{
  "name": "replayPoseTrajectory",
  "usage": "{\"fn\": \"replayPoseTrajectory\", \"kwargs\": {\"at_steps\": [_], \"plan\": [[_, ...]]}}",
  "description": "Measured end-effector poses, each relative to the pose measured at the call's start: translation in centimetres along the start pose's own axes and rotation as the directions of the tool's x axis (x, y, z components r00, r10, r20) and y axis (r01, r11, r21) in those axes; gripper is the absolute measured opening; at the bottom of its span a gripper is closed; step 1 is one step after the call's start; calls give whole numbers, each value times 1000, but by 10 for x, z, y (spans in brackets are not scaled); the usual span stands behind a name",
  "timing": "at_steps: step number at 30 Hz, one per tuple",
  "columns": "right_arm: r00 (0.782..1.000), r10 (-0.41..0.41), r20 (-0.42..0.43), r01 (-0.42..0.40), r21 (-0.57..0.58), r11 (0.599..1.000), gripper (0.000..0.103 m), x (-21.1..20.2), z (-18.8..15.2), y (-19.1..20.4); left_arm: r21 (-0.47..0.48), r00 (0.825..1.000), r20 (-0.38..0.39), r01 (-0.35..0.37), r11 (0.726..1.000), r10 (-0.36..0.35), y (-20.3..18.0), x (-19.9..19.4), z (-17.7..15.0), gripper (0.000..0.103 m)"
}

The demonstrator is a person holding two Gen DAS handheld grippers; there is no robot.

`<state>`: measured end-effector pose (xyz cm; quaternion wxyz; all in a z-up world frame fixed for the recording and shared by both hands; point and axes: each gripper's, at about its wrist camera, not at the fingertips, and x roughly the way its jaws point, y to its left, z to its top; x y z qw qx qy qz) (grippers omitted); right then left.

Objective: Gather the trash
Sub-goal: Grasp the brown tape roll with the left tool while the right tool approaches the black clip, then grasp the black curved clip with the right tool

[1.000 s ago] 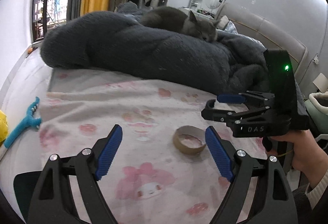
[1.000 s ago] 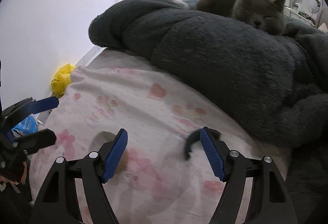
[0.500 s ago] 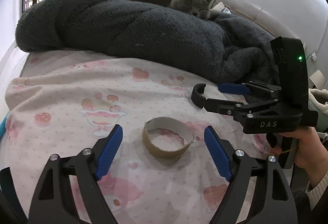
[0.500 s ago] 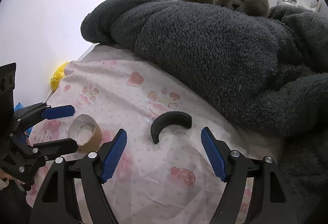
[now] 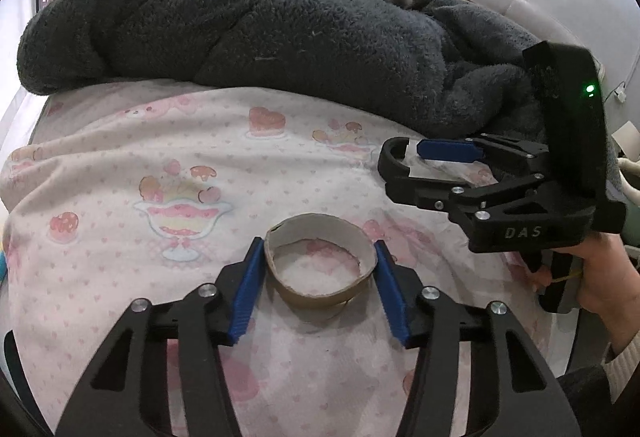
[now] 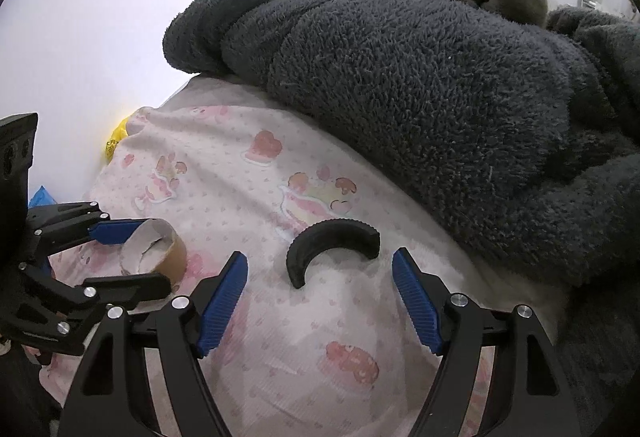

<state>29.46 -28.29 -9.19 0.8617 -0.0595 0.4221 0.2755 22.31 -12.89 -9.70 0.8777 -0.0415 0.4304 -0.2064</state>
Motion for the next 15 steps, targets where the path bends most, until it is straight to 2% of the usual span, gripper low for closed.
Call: {"fn": "replayPoseTrajectory", "kwargs": {"at_steps": [6, 8, 12, 15], "plan": [[1000, 23, 11, -23, 13, 1000, 75, 2, 2, -8, -21, 1000, 21, 16, 1000, -15, 4, -10, 0, 55], [1000, 27, 8, -27, 12, 1000, 67, 5, 4, -10, -24, 1000, 28, 15, 1000, -14, 7, -14, 1, 55], [999, 31, 6, -31, 8, 999, 63, 6, 5, -11, -34, 999, 39, 11, 999, -9, 13, -22, 3, 55], [1000, 19, -3, -19, -3, 1000, 54, 9, 7, -9, -41, 999, 47, 6, 999, -4, 20, -28, 5, 55]]}}
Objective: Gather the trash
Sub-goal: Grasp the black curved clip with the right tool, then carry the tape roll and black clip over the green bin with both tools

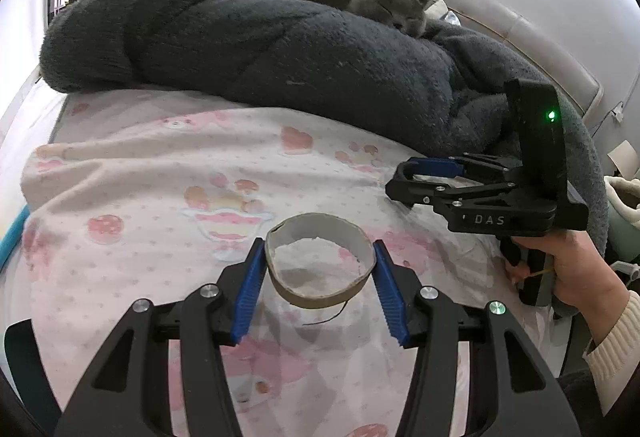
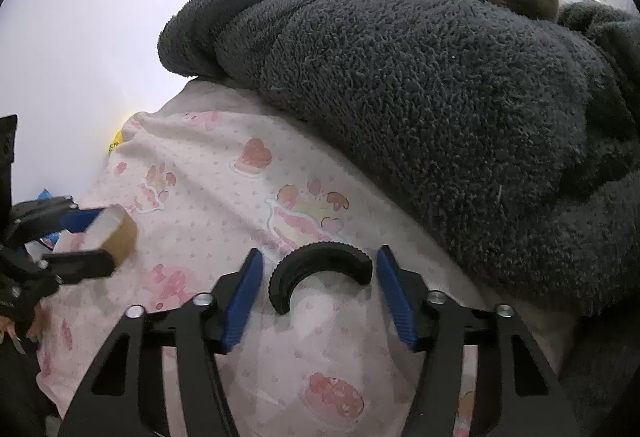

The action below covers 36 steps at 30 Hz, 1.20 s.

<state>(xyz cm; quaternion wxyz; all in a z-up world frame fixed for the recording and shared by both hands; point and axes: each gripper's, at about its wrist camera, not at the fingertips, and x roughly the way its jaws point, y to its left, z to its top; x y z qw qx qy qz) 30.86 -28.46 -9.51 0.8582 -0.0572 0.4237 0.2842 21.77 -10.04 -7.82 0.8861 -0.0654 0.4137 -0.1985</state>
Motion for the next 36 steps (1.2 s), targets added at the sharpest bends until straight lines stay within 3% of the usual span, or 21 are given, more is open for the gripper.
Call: {"fn": "replayPoseTrajectory", "kwargs": {"at_steps": [2, 10, 19, 26, 36], "plan": [[1000, -22, -19, 22, -13, 1000, 47, 4, 2, 2, -5, 1000, 6, -5, 1000, 5, 5, -4, 1, 55], [999, -49, -14, 49, -9, 999, 47, 5, 17, 13, -35, 999, 39, -26, 999, 27, 28, -27, 5, 55], [998, -60, -19, 59, -40, 997, 45, 5, 42, 51, -59, 995, 78, -55, 997, 59, 56, -59, 4, 56], [999, -33, 3, 33, -37, 999, 45, 1, 64, 79, -87, 988, 110, -98, 991, 108, 82, -86, 2, 56], [998, 36, 50, -33, -63, 997, 45, -1, 93, 150, -141, 971, 109, -195, 971, 211, 134, -120, -14, 56]]}}
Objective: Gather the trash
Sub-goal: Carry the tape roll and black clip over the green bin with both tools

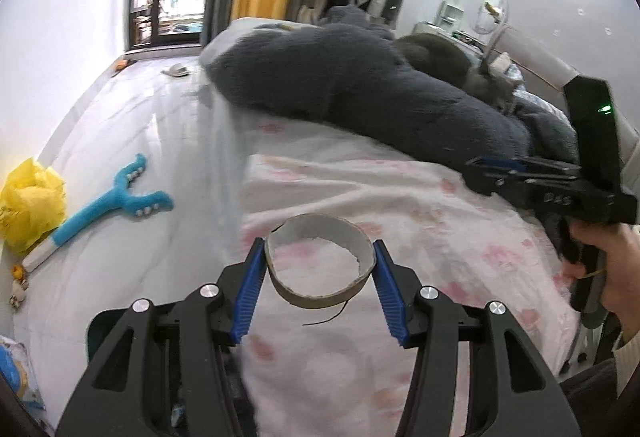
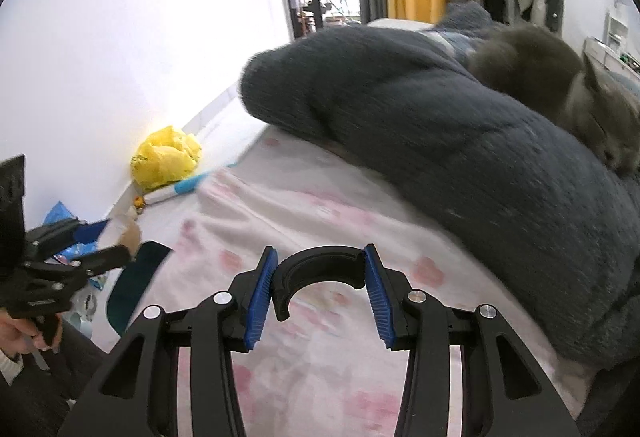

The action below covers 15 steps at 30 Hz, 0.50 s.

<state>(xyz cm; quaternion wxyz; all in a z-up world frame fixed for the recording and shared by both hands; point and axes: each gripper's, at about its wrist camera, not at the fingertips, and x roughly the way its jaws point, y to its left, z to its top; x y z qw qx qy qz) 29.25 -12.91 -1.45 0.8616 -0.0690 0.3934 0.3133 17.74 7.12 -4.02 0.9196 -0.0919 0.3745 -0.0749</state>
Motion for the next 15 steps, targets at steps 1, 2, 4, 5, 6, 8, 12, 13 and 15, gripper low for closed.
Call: {"fn": "replayPoseTrajectory", "kwargs": {"at_steps": [1, 2, 4, 5, 6, 8, 12, 13, 15], "plan": [[1000, 11, 5, -10, -4, 1000, 45, 0, 2, 7, -8, 1000, -4, -17, 1000, 17, 10, -2, -2, 56], [1000, 16, 6, -16, -8, 1000, 45, 2, 4, 13, -13, 1000, -6, -26, 1000, 26, 15, -3, -3, 56], [1000, 30, 10, -30, -18, 999, 45, 6, 8, 27, -29, 999, -13, -48, 998, 48, 29, -6, -6, 56], [999, 40, 10, -40, -22, 999, 45, 7, 10, 34, -37, 998, -18, -61, 997, 60, 36, -7, -8, 56], [999, 45, 10, -45, -25, 999, 45, 8, 11, 40, -44, 997, -25, -72, 996, 71, 42, -7, -10, 56], [998, 60, 12, -59, -34, 998, 45, 11, 14, 56, -56, 995, -38, -89, 994, 87, 54, -8, -14, 56], [997, 77, 9, -77, -43, 996, 45, 17, 20, 81, -75, 990, -77, -125, 989, 119, 77, -6, -24, 56], [997, 80, 6, -80, -46, 996, 45, 19, 21, 87, -76, 989, -85, -131, 988, 124, 81, -5, -26, 56], [996, 92, -2, -92, -53, 994, 45, 23, 23, 102, -76, 985, -106, -147, 986, 138, 91, -3, -32, 56]]}}
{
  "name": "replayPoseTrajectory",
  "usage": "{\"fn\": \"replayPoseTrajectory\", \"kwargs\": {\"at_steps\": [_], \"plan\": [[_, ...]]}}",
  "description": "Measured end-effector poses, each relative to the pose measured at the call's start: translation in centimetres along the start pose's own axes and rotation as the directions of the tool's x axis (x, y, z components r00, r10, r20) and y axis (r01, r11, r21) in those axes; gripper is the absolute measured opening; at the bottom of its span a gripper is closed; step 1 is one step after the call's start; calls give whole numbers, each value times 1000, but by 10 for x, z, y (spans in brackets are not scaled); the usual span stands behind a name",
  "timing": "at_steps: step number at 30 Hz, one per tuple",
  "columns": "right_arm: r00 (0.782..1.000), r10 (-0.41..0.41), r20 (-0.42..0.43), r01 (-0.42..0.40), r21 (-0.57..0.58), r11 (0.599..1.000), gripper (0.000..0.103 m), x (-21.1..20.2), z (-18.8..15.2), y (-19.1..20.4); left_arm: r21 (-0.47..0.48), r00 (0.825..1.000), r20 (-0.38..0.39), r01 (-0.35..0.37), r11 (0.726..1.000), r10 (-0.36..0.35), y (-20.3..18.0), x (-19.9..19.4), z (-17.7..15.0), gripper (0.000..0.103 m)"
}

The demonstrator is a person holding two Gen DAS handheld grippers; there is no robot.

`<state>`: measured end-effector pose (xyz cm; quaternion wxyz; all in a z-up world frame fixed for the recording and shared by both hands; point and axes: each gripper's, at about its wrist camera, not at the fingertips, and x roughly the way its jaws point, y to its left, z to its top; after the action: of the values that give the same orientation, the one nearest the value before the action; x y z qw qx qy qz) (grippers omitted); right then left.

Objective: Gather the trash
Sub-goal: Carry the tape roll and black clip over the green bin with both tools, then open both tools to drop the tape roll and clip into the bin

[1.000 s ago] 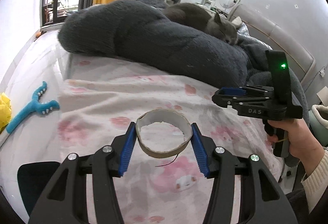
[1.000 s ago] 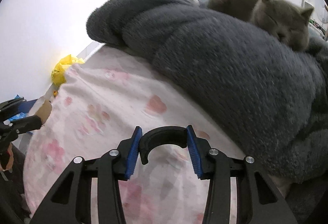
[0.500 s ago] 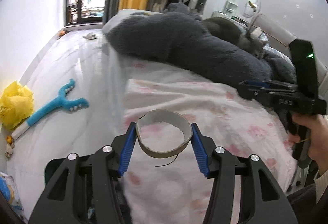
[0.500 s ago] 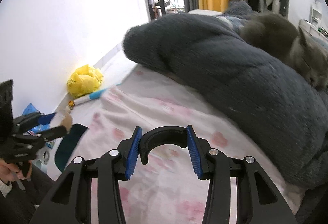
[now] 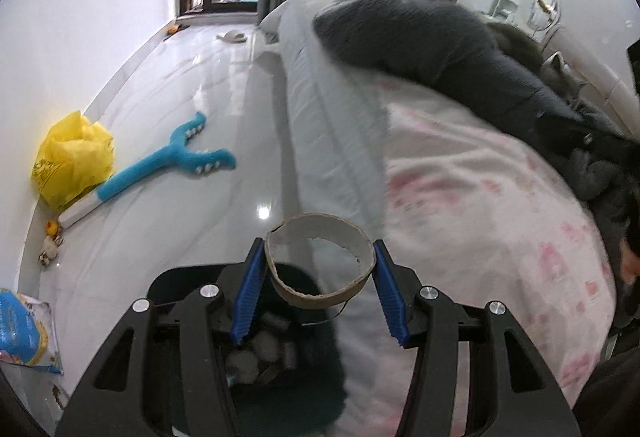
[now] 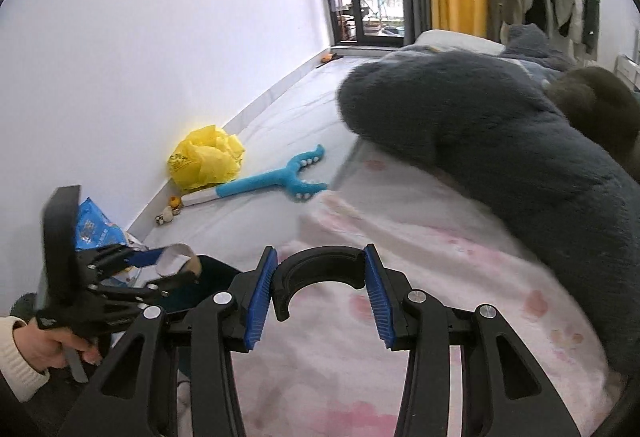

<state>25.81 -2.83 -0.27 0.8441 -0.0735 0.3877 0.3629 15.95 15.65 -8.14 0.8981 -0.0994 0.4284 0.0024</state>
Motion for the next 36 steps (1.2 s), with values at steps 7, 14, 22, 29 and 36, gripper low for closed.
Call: {"fn": "replayPoseTrajectory", "kwargs": {"at_steps": [7, 14, 22, 29, 36], "plan": [[998, 47, -32, -48, -28, 998, 45, 22, 3, 46, -35, 992, -124, -40, 999, 35, 35, 23, -20, 56], [994, 76, -81, -78, -25, 997, 45, 47, -5, 74, -45, 965, -256, -75, 996, 61, 62, 45, -41, 56], [985, 114, -126, -115, 3, 993, 45, 70, -16, 101, -56, 952, -296, -98, 994, 77, 83, 43, -54, 71], [979, 111, -173, -115, -11, 993, 45, 94, -20, 119, -98, 972, -226, -90, 991, 66, 103, 20, -49, 74], [962, 99, -255, -110, -30, 993, 45, 130, -33, 136, -91, 993, -95, -85, 992, 76, 114, -16, -35, 81]]}}
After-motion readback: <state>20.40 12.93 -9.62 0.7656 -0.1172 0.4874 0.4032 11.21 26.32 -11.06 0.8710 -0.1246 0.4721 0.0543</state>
